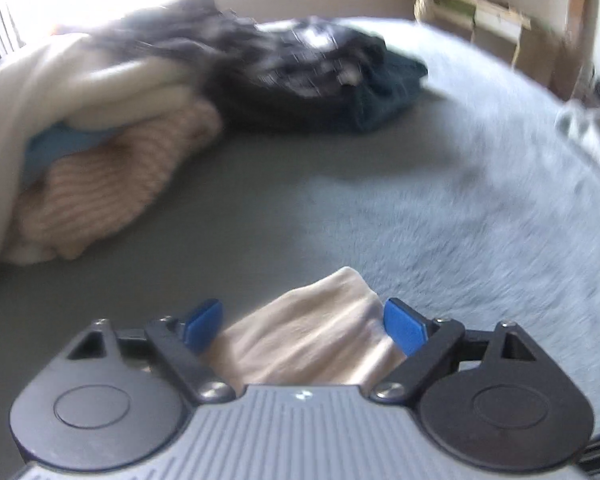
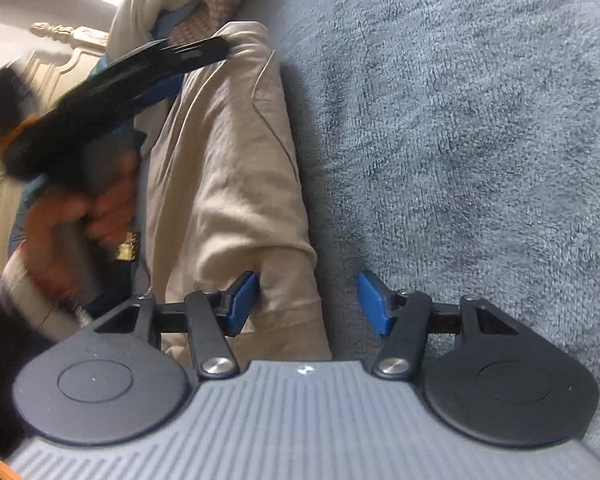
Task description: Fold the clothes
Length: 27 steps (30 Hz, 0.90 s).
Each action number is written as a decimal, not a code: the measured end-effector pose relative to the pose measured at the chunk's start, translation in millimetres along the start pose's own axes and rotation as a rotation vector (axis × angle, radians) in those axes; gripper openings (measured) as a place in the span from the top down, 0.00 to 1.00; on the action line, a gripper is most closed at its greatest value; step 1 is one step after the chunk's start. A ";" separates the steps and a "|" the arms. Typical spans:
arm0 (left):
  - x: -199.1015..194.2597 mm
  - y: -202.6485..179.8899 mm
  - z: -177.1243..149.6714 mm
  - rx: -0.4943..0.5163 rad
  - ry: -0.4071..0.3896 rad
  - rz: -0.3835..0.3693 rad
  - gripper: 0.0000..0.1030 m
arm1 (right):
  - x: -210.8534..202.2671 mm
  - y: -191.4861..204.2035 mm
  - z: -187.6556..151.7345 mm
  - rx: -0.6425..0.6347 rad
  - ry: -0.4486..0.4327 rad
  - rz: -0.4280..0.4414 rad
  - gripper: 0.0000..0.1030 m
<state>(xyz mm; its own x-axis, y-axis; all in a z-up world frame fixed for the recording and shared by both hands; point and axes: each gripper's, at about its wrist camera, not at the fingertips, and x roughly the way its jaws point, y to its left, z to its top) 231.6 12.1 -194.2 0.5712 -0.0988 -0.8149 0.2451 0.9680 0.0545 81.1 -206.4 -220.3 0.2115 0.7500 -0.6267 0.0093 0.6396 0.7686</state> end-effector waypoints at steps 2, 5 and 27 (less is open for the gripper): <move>13.1 -0.9 -6.2 -0.014 0.014 0.022 0.15 | 1.7 -7.7 -1.0 0.041 0.011 0.035 0.50; 22.1 7.4 -13.0 -0.089 0.010 0.014 0.15 | 7.7 -12.3 -5.1 0.066 0.019 0.080 0.74; -81.1 54.5 -4.5 -0.171 -0.143 0.121 0.13 | -50.5 49.0 -24.4 -0.125 -0.075 -0.119 0.75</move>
<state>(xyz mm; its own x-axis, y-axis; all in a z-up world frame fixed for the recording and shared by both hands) 195.2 73.9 -127.7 0.6964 0.0006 -0.7177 0.0388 0.9985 0.0384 47.0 -208.9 -154.2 0.2882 0.6564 -0.6972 -0.0817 0.7423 0.6651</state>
